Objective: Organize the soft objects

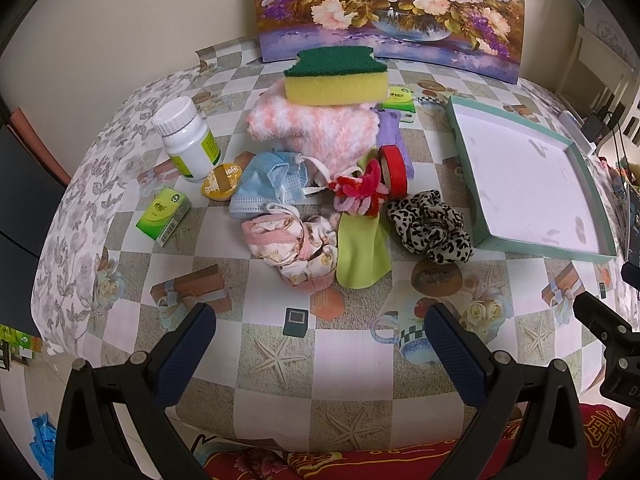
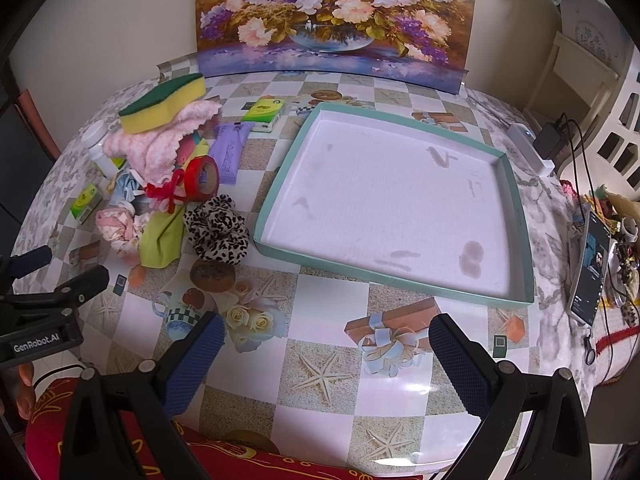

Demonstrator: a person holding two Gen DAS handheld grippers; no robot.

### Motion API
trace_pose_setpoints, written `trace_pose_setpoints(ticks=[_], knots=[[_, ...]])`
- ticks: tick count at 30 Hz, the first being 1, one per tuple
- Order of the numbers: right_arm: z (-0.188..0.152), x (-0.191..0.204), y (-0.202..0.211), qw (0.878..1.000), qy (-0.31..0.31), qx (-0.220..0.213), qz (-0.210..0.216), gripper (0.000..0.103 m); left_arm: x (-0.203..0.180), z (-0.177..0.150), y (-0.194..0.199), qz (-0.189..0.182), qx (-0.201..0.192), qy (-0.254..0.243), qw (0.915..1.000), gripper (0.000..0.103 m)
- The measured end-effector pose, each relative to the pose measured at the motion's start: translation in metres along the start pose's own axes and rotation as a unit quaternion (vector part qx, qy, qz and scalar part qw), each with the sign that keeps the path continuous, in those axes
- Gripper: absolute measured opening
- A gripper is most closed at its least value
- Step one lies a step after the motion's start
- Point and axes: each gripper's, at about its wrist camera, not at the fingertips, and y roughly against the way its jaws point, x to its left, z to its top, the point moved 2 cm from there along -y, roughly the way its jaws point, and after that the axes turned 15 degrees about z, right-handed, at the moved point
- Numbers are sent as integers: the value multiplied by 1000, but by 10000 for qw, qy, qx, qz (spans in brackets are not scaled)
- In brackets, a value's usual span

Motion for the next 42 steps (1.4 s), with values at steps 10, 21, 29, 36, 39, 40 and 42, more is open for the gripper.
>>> trace_pose_setpoints(ticks=[10, 21, 29, 36, 39, 40, 42], knots=[[0, 0, -1, 10000, -4, -2, -2, 103, 0, 0, 0, -1, 2, -3, 10000, 103], [2, 2, -2, 10000, 39, 25, -36, 103, -2, 0, -2, -8, 31, -29, 10000, 103], [6, 5, 1, 9997, 260, 7, -3, 103, -2, 3, -8, -315, 263, -139, 9991, 103], [25, -1, -2, 9996, 174, 0, 222, 103, 7, 17, -11, -537, 251, 75, 9982, 103], [38, -4, -1, 9994, 117, -31, 332, 103, 15, 28, -11, -516, 135, 214, 9983, 103], [45, -4, 0, 9992, 108, -52, 379, 103, 18, 32, -11, -521, 93, 271, 9982, 103], [56, -4, 4, 9990, 105, -134, 421, 103, 23, 40, -10, -582, 35, 362, 9976, 103]])
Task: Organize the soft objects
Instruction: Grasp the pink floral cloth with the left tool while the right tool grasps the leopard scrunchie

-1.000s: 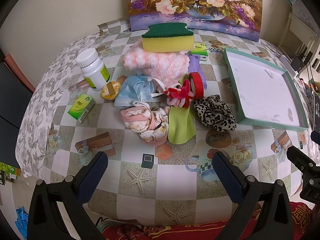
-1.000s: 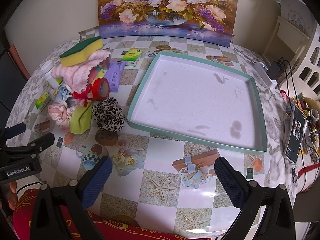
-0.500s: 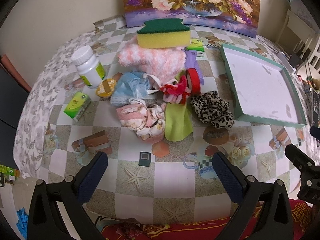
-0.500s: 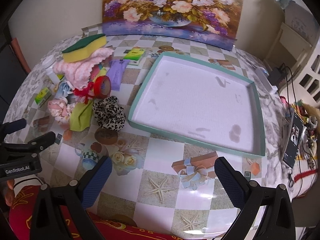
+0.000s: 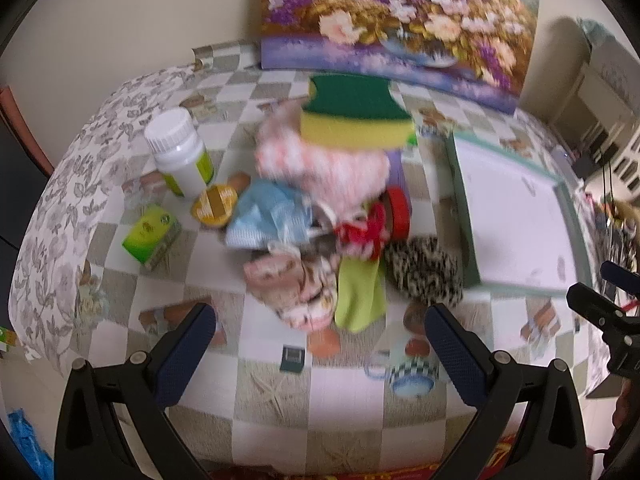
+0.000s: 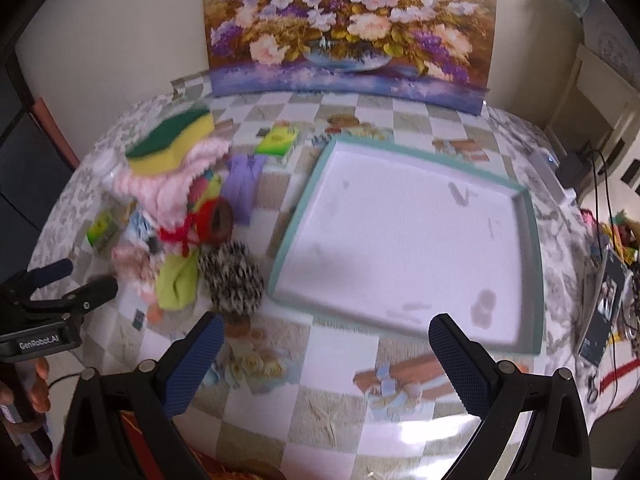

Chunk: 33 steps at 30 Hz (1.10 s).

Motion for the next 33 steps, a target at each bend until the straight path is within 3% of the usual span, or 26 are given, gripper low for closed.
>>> trace_pose_setpoints(ticks=[4, 7, 13, 21, 25, 28, 33], knots=[[19, 9, -4, 9995, -55, -81, 302, 103, 12, 16, 0, -219, -81, 230, 9995, 103], [24, 24, -23, 9976, 30, 138, 671, 103, 19, 21, -6, -231, -106, 307, 9992, 103], [23, 45, -70, 9943, 208, 609, 853, 103, 34, 19, -33, -200, 351, 393, 9984, 103], [16, 66, -107, 9903, 618, 875, 883, 85, 46, 15, -71, -23, 619, 625, 9961, 103], [11, 70, -124, 9877, 733, 1082, 857, 80, 46, 12, -85, -147, 704, 653, 9953, 103], [10, 70, -136, 9864, 756, 1205, 829, 69, 42, 12, -93, -136, 764, 567, 9954, 103], [11, 67, -151, 9854, 759, 1335, 738, 62, 36, 8, -107, -262, 898, 513, 9943, 85]])
